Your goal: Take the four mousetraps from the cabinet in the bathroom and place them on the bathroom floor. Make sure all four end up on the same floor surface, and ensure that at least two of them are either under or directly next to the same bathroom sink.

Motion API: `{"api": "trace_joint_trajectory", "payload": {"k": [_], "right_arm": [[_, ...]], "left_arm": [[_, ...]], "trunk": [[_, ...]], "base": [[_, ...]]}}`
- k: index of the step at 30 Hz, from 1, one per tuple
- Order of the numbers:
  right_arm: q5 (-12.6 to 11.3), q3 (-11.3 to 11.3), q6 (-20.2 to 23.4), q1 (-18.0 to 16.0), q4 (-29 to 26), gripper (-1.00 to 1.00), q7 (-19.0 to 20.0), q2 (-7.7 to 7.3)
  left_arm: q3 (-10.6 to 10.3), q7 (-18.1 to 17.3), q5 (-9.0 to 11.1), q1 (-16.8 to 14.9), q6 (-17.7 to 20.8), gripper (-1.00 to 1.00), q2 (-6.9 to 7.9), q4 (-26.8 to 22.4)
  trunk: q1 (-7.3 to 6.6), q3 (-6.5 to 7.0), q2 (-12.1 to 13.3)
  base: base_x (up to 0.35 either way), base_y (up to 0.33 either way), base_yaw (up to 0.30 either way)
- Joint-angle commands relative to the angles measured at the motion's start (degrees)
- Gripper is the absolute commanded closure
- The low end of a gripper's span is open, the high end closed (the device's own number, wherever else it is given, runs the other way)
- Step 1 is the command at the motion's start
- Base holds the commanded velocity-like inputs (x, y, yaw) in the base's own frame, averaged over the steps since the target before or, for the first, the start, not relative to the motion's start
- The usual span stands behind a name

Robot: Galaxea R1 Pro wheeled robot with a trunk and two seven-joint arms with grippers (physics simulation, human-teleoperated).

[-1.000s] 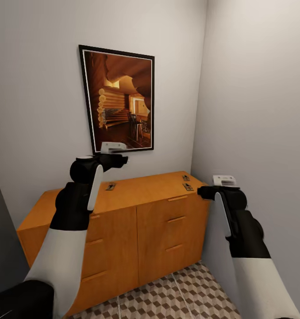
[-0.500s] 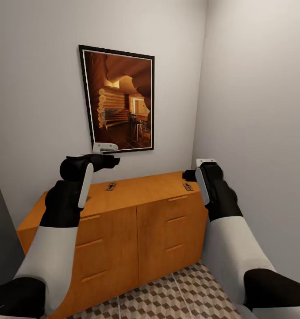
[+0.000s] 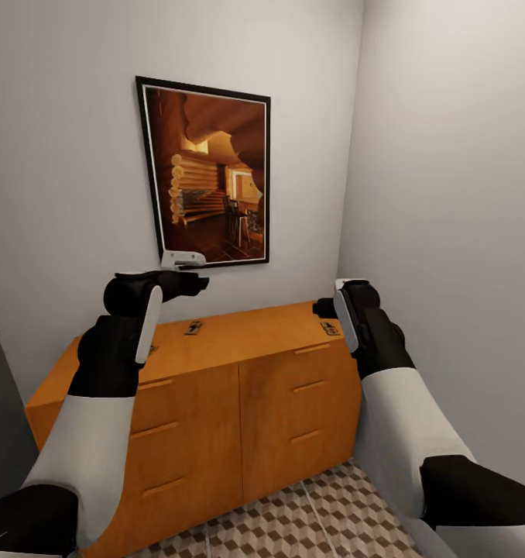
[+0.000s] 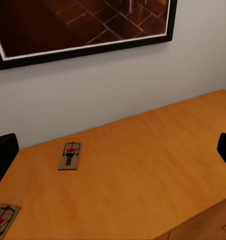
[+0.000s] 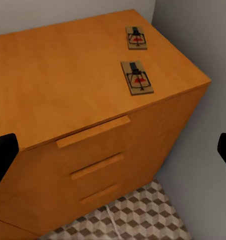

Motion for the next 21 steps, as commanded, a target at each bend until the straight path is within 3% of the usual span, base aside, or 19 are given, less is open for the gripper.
{"api": "trace_joint_trajectory", "payload": {"k": [1,21], "right_arm": [[0.1,-0.1,0.2,-0.1,0.2,-1.00,-0.1,0.06],[3.5,0.2,-1.8,-4.2,9.4,-1.00,0.3,0.14]], "left_arm": [[0.0,-0.2,-0.3,-0.1,0.2,-1.00,0.00,0.2],[0.0,-0.1,-0.3,-0.1,-0.2,-1.00,-0.02,9.0]], "trunk": [[0.02,-0.07,0.0],[0.02,-0.07,0.0]], "base": [[0.211,0.000,0.000],[0.273,0.000,0.000]]}}
